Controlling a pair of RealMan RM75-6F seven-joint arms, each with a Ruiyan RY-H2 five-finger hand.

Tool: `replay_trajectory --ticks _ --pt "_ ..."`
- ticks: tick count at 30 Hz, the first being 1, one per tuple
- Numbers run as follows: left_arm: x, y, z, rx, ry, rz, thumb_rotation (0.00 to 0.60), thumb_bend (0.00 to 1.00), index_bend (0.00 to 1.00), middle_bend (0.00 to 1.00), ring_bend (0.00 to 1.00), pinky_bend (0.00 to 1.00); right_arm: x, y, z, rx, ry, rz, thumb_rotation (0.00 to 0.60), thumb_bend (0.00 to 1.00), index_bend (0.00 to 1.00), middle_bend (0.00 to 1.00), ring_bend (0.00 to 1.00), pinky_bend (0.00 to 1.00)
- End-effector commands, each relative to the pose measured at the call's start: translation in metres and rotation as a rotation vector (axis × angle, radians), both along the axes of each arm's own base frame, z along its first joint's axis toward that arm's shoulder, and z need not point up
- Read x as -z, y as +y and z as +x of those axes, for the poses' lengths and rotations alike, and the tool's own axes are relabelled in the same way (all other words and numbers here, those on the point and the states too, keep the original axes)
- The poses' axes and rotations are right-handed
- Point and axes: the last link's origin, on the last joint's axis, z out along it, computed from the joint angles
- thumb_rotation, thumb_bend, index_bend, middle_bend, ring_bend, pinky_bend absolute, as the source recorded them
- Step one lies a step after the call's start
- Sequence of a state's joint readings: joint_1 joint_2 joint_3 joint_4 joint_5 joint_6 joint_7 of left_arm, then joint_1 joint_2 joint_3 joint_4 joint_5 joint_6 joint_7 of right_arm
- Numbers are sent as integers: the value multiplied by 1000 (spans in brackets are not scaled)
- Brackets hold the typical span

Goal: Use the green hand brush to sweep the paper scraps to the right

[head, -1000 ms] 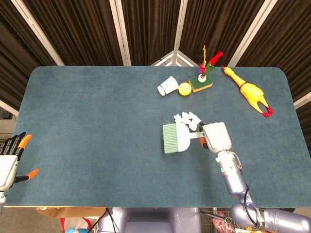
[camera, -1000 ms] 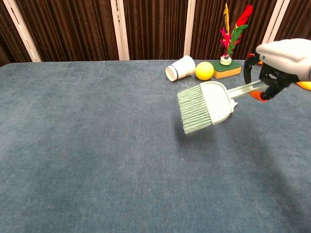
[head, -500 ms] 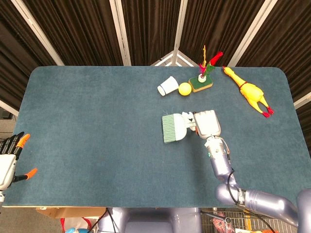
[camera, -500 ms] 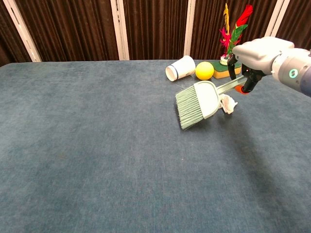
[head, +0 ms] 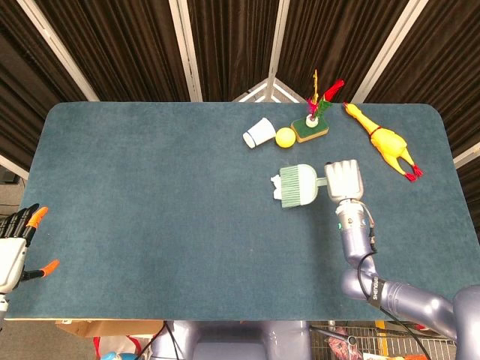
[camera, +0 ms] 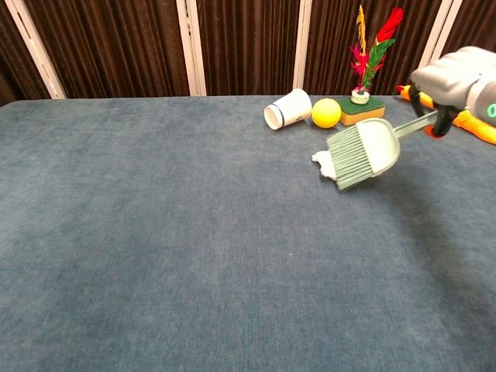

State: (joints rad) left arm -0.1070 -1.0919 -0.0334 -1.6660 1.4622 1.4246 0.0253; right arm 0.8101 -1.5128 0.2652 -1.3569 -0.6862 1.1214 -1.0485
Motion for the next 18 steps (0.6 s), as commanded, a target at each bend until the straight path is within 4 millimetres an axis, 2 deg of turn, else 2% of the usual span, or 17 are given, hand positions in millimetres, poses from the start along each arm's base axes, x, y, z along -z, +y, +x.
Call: replay_trajectory --ticks 1,5,9,13,18 --pt "0 -1 0 3 3 0 600 0 0 0 0 21 -20 1 -14 28 58 -45 600 505 718 909 942 813" --pt "1 -1 1 4 8 5 600 0 0 0 0 21 -43 3 -28 55 131 -97 600 504 718 909 941 812" --pt "1 -1 1 9 12 7 600 0 0 0 0 21 -61 6 -32 61 148 -138 600 505 718 908 942 812" --pt "1 -1 2 12 15 7 600 0 0 0 0 21 -75 9 -19 24 107 -167 600 505 718 909 942 813" --pt "3 -1 2 8 14 4 600 0 0 0 0 21 -79 17 20 -66 9 -141 600 504 718 909 941 813"
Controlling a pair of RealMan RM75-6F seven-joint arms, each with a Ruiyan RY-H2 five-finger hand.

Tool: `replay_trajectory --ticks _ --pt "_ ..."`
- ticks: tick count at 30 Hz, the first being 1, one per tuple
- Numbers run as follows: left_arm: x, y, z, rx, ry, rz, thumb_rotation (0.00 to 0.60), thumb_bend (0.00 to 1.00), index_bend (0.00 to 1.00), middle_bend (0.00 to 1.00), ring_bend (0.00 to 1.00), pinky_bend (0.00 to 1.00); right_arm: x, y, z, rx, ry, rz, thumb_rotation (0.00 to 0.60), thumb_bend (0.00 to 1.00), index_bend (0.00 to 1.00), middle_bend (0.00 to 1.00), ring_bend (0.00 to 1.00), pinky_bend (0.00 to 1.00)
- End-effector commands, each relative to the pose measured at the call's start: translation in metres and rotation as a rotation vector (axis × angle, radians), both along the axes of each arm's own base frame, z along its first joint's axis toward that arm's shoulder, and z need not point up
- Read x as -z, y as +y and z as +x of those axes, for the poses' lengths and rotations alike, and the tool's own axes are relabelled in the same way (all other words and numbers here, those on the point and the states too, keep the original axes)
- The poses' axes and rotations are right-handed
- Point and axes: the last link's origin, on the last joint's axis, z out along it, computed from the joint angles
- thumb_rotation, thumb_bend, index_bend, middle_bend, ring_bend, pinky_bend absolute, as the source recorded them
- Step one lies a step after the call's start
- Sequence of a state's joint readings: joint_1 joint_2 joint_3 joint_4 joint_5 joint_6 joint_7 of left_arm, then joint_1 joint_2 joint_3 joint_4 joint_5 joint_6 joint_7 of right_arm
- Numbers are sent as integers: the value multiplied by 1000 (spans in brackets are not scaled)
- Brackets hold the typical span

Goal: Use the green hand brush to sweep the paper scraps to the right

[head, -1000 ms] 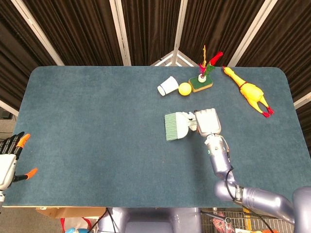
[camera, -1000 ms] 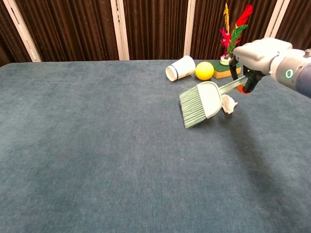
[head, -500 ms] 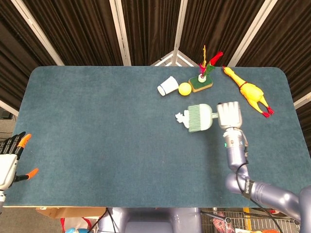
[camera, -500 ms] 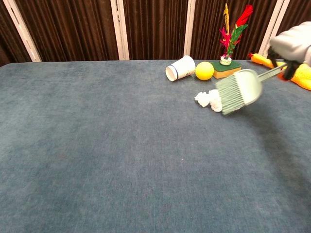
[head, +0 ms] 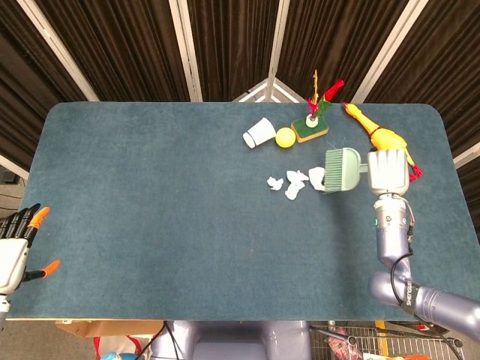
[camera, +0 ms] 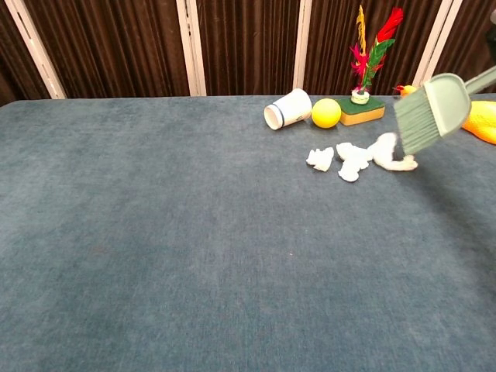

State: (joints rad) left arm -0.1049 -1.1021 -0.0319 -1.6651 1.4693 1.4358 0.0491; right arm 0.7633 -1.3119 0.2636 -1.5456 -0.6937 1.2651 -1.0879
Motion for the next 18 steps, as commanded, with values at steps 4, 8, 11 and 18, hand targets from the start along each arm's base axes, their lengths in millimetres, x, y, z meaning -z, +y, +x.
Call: replay_trajectory --ticks 4,8,11,18 --pt "0 0 0 0 1 -2 600 0 0 0 0 21 7 8 50 -112 -87 60 600 505 718 909 942 813" --pt "0 0 0 -3 -4 -3 600 0 0 0 0 21 26 7 66 -126 -107 109 600 505 718 909 942 813" --pt "-1 1 -1 -6 -10 -4 600 0 0 0 0 21 45 2 77 -131 -105 148 600 504 718 909 942 813" --pt "-3 2 -4 -18 -24 -13 600 0 0 0 0 21 79 -10 89 -119 -88 216 600 505 718 909 942 812"
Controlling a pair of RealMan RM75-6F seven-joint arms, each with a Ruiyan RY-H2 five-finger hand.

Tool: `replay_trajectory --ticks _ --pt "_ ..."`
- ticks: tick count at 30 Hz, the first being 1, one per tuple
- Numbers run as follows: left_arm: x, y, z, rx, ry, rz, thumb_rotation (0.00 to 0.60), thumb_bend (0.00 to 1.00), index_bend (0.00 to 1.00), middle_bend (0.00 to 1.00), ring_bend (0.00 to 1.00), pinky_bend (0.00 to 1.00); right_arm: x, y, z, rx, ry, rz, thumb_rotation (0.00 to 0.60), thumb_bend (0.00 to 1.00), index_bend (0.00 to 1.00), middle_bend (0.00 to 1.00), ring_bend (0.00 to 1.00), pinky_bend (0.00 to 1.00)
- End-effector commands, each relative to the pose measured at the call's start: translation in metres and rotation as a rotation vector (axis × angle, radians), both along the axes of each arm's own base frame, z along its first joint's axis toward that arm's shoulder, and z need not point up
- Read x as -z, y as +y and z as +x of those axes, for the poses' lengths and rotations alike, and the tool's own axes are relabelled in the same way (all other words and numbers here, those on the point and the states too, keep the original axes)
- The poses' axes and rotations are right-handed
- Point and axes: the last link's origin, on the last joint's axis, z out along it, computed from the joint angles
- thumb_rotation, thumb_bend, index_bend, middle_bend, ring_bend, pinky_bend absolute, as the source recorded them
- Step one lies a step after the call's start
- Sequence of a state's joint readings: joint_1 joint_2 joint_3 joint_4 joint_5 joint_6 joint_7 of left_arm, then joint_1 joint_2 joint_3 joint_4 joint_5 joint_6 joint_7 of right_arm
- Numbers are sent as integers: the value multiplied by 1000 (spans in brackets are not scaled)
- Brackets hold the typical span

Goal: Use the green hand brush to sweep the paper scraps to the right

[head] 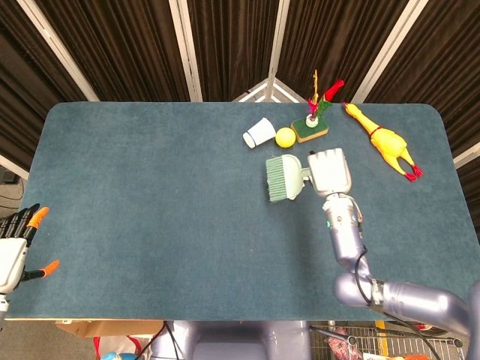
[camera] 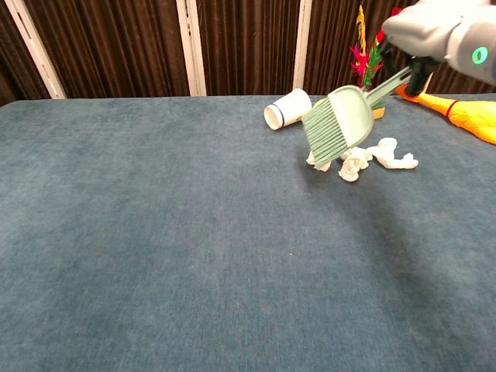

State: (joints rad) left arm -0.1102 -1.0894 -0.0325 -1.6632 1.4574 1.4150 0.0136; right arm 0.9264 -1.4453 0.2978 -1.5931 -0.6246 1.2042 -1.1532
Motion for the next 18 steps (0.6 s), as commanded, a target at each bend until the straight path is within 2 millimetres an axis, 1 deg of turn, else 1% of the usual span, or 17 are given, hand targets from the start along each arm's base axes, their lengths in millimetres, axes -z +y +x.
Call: replay_trajectory --ticks 1,6,9,13,18 --pt "0 1 -1 -4 -4 -3 600 0 0 0 0 21 19 -5 4 4 18 46 600 505 718 909 942 812" --pt "-1 2 -1 -9 -8 -9 600 0 0 0 0 21 36 -8 0 15 36 80 600 505 718 909 942 813" --pt "0 2 -1 -11 -9 -13 600 0 0 0 0 21 38 -11 -9 32 56 82 600 505 719 909 941 812" --pt "0 2 -1 -13 -8 -14 600 0 0 0 0 21 32 -15 -24 60 91 56 600 508 721 909 942 813" --pt "1 2 0 -10 -6 -12 600 0 0 0 0 21 11 -18 -48 92 178 -11 600 515 721 909 942 813"
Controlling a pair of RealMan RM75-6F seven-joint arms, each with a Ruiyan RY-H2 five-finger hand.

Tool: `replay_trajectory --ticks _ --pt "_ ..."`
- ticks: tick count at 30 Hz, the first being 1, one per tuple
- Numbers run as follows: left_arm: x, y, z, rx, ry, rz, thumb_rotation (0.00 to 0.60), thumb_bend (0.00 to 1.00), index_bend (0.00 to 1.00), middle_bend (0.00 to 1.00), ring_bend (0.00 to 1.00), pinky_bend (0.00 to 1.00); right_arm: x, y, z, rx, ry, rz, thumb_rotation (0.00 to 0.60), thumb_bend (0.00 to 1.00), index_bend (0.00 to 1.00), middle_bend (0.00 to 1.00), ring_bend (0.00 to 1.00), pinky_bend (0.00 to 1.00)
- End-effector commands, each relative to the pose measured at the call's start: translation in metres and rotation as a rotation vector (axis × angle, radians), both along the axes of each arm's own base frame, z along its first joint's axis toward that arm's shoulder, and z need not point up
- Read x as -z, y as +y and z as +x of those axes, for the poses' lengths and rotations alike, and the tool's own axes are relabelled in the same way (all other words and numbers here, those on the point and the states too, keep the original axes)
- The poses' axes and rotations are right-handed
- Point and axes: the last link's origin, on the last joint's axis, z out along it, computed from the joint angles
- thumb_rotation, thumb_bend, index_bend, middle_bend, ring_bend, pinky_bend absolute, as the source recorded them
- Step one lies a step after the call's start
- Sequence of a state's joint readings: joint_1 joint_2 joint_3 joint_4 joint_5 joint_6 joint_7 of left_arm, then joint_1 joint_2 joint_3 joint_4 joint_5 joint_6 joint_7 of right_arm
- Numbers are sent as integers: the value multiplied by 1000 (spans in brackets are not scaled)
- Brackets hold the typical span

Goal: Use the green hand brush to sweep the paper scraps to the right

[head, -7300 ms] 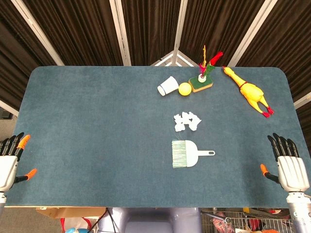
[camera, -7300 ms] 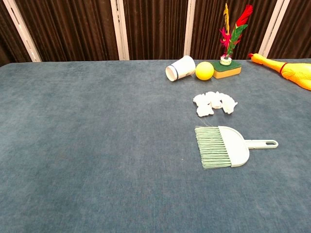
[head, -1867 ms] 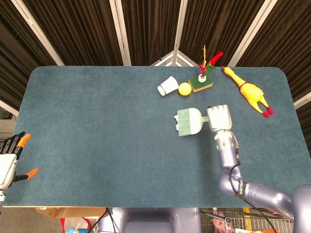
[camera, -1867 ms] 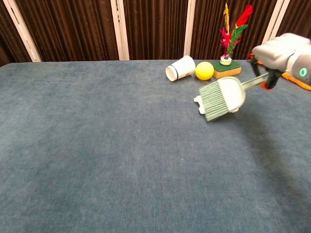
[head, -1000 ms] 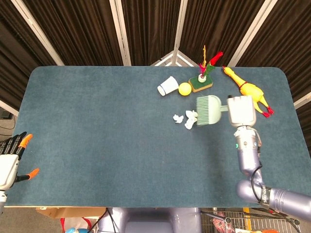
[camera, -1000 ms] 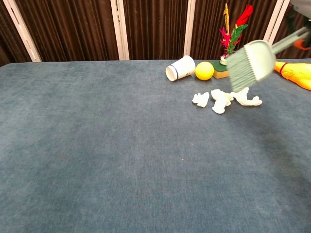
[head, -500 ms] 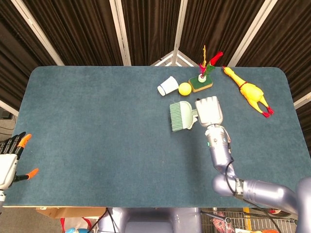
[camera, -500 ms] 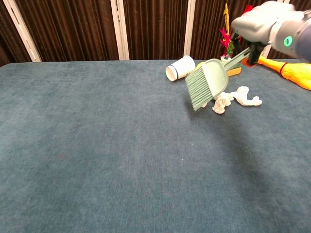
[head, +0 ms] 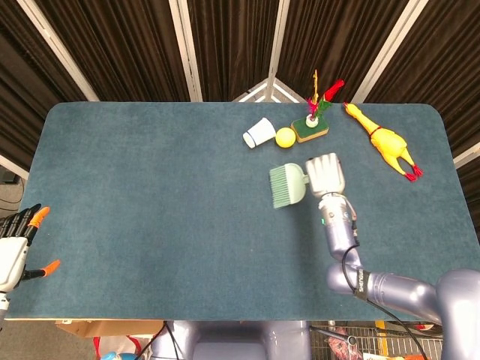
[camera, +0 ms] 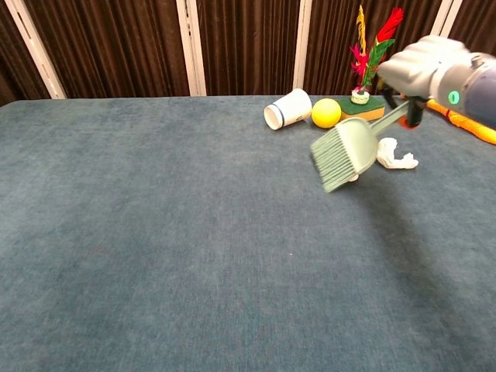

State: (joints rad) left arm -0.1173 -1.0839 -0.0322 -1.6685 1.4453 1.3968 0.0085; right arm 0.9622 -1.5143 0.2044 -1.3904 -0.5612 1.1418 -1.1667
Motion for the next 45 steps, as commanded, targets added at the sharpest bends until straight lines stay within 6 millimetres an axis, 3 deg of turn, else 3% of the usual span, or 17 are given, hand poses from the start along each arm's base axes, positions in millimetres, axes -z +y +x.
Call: replay_trajectory --ticks 1,8,14,18,22,30,45 --pt "0 0 1 2 1 1 600 0 0 0 0 21 -14 -1 -15 24 51 -39 600 515 721 909 942 813" --pt "0 -1 2 16 8 13 600 0 0 0 0 21 -51 4 -44 89 179 -123 600 515 721 909 942 813" --pt "1 -2 4 29 15 18 600 0 0 0 0 21 -82 9 -56 107 235 -189 600 514 721 909 942 813" --pt "1 -3 4 34 18 22 600 0 0 0 0 21 -98 15 -49 78 215 -213 600 515 721 909 941 812" --pt "2 -3 5 38 23 27 600 0 0 0 0 21 -104 25 -27 8 157 -203 600 515 721 909 942 813" --pt "2 -3 5 39 25 27 600 0 0 0 0 21 -80 36 8 -67 68 -107 600 515 722 909 942 813" --pt "1 -1 2 21 0 12 600 0 0 0 0 21 -17 16 22 -70 40 32 600 515 722 909 942 812"
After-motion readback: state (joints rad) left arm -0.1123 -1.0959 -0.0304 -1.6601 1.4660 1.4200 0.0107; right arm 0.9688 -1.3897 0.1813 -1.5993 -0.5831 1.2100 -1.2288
